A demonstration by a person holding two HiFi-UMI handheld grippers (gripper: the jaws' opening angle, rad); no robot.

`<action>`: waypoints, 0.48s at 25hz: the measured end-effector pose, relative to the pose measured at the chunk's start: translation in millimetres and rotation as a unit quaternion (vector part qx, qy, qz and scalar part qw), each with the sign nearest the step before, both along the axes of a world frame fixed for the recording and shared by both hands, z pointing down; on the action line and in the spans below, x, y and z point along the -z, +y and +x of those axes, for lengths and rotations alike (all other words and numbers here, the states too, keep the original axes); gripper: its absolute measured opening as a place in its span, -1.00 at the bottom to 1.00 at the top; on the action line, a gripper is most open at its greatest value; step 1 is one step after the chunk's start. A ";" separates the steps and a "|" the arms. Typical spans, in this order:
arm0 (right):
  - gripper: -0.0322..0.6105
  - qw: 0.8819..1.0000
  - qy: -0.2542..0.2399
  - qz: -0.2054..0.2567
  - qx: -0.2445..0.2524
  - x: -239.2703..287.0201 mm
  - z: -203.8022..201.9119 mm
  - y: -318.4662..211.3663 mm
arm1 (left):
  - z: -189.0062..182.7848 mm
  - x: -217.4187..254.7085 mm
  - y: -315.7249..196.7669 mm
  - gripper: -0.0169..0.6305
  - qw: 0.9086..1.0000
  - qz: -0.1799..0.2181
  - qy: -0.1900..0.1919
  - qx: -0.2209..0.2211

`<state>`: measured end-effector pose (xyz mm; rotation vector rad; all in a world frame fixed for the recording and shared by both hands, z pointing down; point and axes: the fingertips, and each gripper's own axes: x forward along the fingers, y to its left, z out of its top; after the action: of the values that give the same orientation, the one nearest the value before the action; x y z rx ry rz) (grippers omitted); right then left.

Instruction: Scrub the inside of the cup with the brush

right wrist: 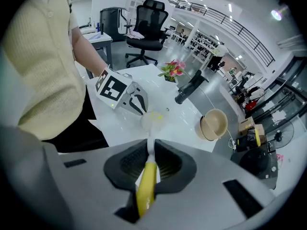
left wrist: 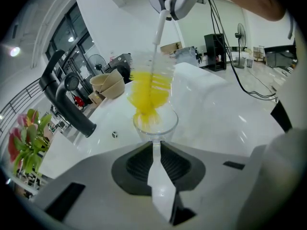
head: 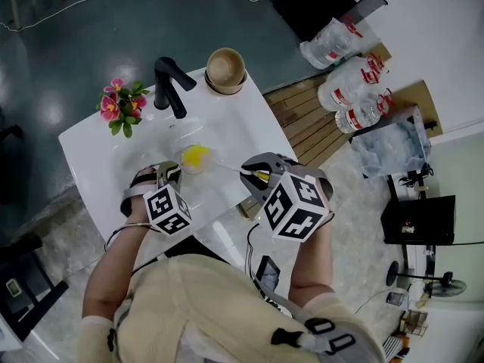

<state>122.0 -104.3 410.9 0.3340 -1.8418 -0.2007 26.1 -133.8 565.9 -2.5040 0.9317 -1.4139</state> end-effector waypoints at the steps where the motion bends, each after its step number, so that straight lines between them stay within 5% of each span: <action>1: -0.75 1.000 0.000 0.004 0.000 2.7 0.1 -0.1 | 0.1 -0.1 -0.2 -0.77 1.000 0.000 0.000 0.000; 7: -0.75 0.999 -0.009 0.036 -0.015 19.3 1.3 -9.3 | 2.4 -0.8 0.1 -0.78 1.000 0.010 -0.011 -0.016; 12: -0.75 0.999 0.010 0.034 -0.013 6.1 -2.4 -19.7 | 12.5 -0.6 8.4 -0.78 0.995 0.045 -0.055 -0.070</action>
<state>119.6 -124.1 404.8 0.4027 -1.8128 -0.2478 38.6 -125.3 566.5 -2.3508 0.7649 -1.4165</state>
